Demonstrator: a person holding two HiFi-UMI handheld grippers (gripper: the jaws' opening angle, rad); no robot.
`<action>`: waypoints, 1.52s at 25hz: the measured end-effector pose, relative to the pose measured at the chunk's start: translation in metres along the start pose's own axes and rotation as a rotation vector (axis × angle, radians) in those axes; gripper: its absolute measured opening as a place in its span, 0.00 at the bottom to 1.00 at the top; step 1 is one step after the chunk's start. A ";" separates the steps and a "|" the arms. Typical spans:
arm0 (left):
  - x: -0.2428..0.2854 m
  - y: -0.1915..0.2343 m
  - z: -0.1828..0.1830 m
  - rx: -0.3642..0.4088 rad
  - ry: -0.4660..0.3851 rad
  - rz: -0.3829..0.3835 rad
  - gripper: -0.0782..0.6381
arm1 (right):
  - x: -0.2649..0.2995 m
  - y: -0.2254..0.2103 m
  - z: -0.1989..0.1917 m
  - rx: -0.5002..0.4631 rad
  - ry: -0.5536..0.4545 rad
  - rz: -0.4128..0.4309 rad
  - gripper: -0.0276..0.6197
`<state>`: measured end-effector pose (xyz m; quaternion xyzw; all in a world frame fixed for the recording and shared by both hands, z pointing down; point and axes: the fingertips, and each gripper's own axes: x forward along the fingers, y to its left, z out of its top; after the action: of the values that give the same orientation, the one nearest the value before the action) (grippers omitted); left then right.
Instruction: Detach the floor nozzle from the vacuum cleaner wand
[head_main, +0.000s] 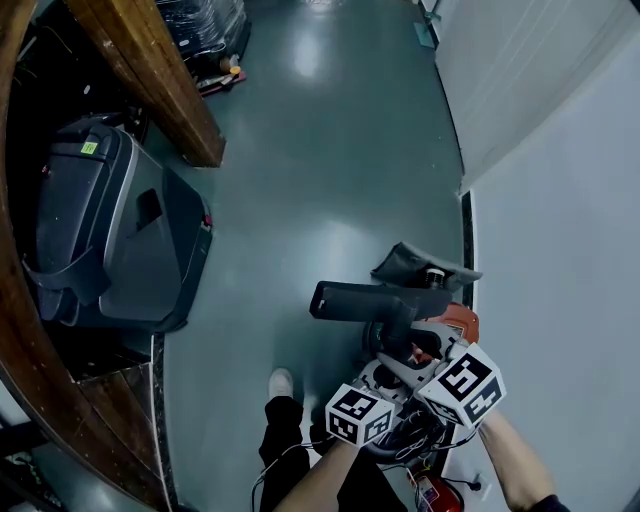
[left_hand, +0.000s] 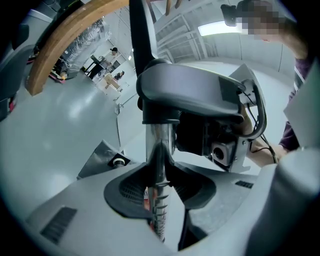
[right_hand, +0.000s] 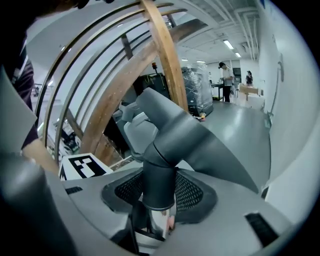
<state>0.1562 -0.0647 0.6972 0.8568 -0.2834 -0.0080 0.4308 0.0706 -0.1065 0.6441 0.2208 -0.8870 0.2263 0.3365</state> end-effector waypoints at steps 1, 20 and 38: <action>0.001 -0.001 -0.001 0.002 0.010 -0.006 0.31 | 0.000 0.002 -0.001 -0.058 0.014 -0.024 0.33; -0.003 -0.002 -0.006 0.012 0.019 0.004 0.31 | -0.001 0.007 -0.002 -0.007 0.021 -0.001 0.33; -0.004 -0.002 -0.004 0.023 0.019 -0.001 0.31 | -0.001 0.011 0.004 -0.108 0.032 -0.053 0.33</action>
<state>0.1548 -0.0587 0.6967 0.8618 -0.2788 0.0031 0.4237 0.0630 -0.1001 0.6381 0.2219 -0.8863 0.1728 0.3680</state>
